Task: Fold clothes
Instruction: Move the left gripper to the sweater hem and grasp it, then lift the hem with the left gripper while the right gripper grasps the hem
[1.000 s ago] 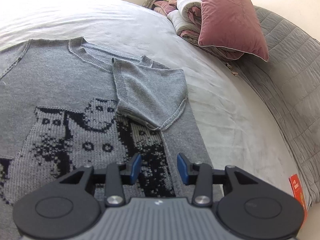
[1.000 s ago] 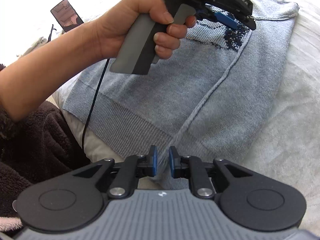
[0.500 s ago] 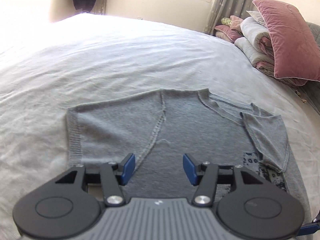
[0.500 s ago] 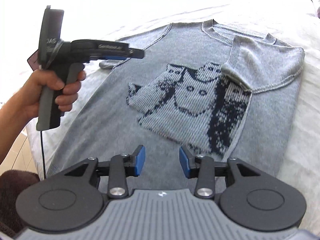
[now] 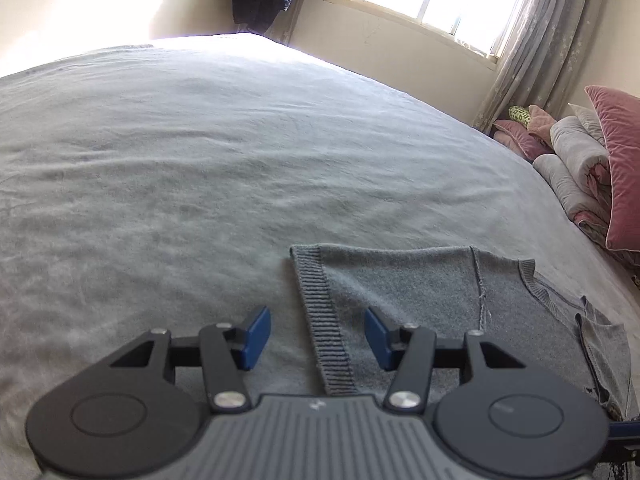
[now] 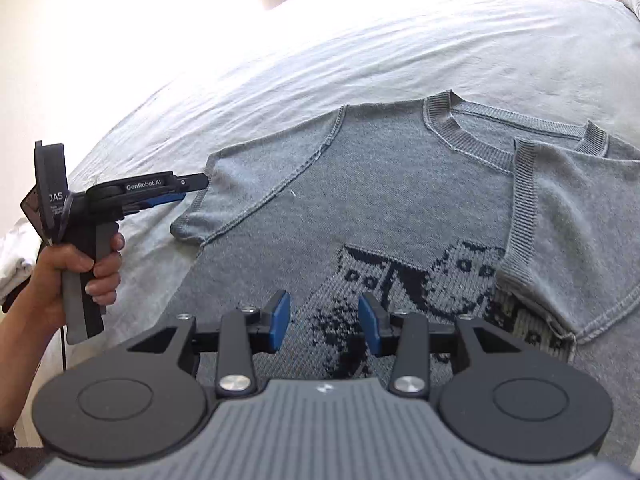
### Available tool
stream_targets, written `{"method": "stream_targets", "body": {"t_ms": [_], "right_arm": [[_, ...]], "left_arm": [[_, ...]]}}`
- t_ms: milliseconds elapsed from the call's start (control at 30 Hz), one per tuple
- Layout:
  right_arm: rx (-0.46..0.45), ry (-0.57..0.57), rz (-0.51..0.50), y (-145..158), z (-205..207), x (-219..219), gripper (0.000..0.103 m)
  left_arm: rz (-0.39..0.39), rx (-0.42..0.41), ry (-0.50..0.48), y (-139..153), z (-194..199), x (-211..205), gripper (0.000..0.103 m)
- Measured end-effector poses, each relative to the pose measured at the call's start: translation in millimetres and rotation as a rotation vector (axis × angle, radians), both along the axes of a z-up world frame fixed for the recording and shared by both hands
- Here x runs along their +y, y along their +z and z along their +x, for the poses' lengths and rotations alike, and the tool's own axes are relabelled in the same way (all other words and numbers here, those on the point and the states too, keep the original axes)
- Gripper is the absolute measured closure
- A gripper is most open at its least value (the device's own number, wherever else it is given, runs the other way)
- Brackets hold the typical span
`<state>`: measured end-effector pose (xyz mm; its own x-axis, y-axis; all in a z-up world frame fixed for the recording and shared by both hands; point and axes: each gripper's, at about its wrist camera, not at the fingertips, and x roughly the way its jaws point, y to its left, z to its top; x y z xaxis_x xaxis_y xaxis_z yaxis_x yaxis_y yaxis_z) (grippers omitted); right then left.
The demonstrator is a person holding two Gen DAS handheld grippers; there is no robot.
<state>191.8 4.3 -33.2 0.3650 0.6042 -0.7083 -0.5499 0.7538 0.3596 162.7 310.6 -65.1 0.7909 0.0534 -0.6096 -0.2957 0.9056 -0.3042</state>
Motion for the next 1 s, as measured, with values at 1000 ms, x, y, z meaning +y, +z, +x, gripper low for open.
{"method": "stream_targets", "body": {"t_ms": [1000], "right_arm": [[-0.184,0.323,-0.298,-26.8,68.7,245.9,0.093]], "left_arm": [[-0.195,-0.156,-0.056,-24.4,-42.1,-7.9,0.059]]}}
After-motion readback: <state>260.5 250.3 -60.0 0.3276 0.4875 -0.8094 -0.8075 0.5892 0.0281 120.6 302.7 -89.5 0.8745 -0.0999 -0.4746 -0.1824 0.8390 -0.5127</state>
